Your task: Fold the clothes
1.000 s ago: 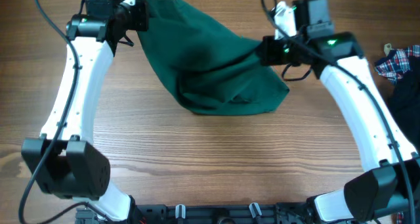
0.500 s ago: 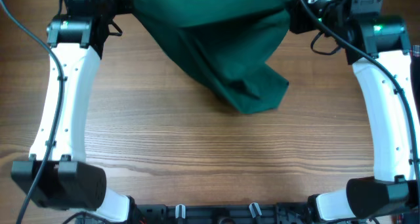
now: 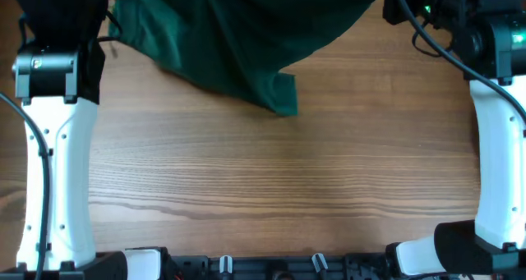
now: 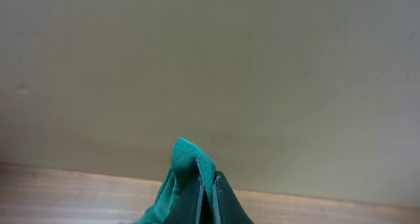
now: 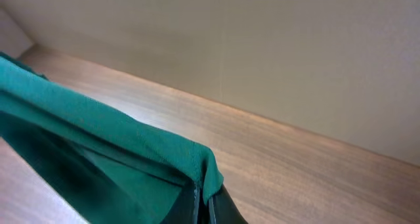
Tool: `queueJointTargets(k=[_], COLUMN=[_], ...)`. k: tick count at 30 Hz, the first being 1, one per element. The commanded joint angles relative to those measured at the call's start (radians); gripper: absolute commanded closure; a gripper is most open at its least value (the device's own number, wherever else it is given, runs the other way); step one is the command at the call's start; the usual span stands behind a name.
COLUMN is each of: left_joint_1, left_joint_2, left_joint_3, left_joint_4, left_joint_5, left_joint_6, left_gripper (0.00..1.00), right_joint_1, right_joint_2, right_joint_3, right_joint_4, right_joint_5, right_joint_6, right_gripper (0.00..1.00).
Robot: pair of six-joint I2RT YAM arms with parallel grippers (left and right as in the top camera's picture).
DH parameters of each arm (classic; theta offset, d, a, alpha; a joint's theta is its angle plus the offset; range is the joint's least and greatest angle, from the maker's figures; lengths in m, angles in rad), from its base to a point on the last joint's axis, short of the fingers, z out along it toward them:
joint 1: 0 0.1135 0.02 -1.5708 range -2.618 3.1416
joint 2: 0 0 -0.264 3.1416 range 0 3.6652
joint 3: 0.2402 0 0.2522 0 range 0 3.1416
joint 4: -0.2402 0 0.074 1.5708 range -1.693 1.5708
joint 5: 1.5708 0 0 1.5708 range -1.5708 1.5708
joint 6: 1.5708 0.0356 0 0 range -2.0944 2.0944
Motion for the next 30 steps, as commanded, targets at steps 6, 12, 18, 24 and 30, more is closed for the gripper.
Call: queueJointTargets(k=[6, 12, 18, 24, 30], left_joint_1=[0.021, 0.019, -0.061, -0.14, -0.156], left_joint_2=[-0.154, -0.253, -0.342, -0.401, -0.458], left_joint_3=[0.029, 0.029, 0.029, 0.029, 0.029], left_joint_4=[0.074, 0.119, 0.138, 0.076, -0.161], left_joint_5=[0.027, 0.061, 0.061, 0.061, 0.038], left_joint_6=[-0.009, -0.01, -0.01, -0.125, -0.14], left_gripper=[0.96, 0.96, 0.96, 0.96, 0.96], right_joint_1=[-0.015, -0.014, -0.014, -0.014, -0.014], right_joint_2=[-0.036, -0.04, -0.088, -0.185, -0.255], right_joint_3=[0.156, 0.271, 0.336, 0.339, 0.339], right_joint_4=[-0.061, -0.123, -0.178, -0.25, -0.335], right_joint_5=[0.058, 0.082, 0.081, 0.082, 0.183], right_joint_6=[-0.029, -0.047, -0.044, -0.008, 0.07], right_gripper=[0.96, 0.96, 0.96, 0.96, 0.96])
